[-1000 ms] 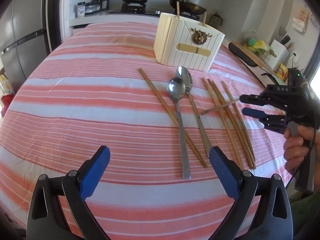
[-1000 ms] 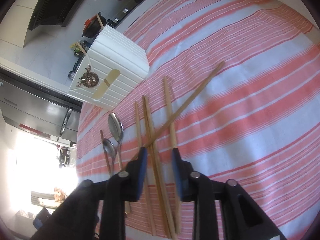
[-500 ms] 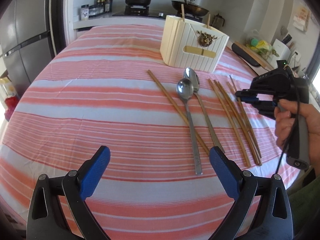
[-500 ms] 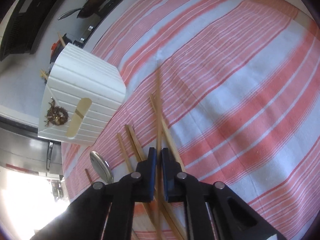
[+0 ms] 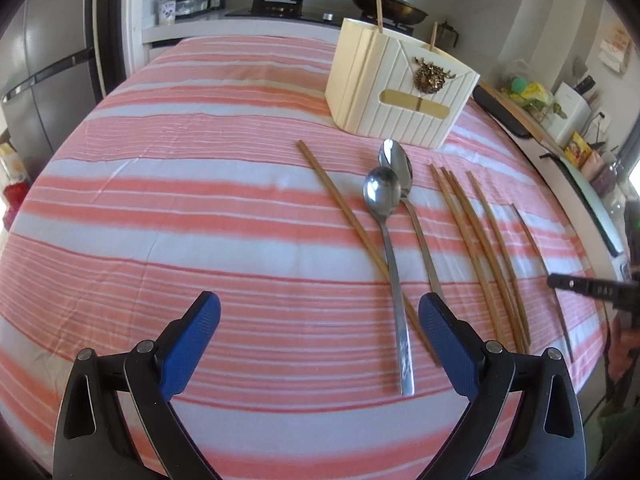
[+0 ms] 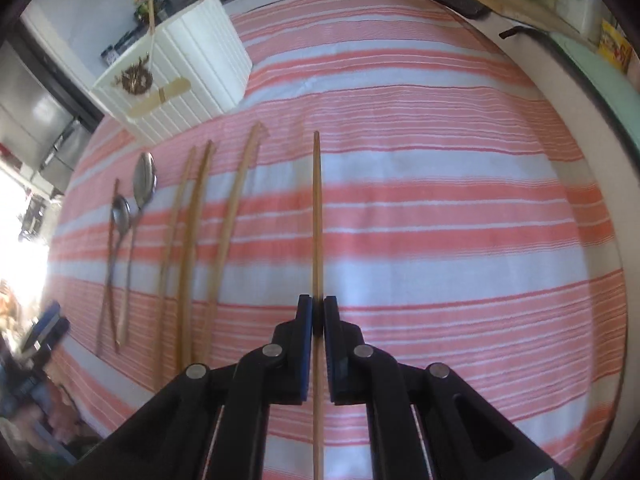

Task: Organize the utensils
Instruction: 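Roll the right tool and grasp a chopstick while the left tool approaches another, then grasp a chopstick with the left tool while the right tool lifts its chopstick upright, then lower both held chopsticks into the cream box and open both tools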

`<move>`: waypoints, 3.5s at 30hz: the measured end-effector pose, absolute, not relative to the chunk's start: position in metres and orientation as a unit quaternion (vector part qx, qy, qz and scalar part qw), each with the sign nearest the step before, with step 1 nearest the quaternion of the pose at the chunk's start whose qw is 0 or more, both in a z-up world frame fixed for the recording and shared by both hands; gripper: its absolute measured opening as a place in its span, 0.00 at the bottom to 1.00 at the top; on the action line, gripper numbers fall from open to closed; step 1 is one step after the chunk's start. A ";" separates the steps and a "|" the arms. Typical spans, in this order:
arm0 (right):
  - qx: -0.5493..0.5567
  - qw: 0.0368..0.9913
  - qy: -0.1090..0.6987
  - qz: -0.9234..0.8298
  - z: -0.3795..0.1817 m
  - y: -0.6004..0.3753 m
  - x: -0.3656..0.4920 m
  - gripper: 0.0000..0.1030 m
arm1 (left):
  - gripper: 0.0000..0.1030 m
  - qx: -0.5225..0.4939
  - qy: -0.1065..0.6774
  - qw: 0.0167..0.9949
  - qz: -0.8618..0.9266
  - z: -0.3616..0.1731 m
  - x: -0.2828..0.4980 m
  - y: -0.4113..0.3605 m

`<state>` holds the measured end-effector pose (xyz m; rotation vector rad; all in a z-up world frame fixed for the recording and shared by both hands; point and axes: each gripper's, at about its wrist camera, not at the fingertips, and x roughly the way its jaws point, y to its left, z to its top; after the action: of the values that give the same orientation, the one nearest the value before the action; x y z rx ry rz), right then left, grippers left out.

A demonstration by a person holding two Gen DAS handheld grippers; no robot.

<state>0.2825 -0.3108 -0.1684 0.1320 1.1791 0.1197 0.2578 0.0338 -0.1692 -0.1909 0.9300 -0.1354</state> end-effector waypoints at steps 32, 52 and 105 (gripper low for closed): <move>-0.072 0.816 0.566 0.091 -0.173 -0.301 0.259 0.45 | 0.97 0.086 0.521 0.845 -0.080 -0.194 0.305 0.038; 0.031 0.856 0.510 0.083 -0.131 -0.304 0.357 0.06 | 0.04 0.014 0.466 0.880 -0.084 -0.141 0.354 0.040; 0.027 0.882 0.427 0.200 -0.018 -0.189 0.514 0.06 | 0.04 -0.070 0.354 0.925 -0.114 -0.032 0.513 -0.003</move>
<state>0.5139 -0.1890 -0.0176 0.0553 0.8888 0.4167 0.5128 -0.0034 -0.0321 -0.1432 0.7268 -0.2347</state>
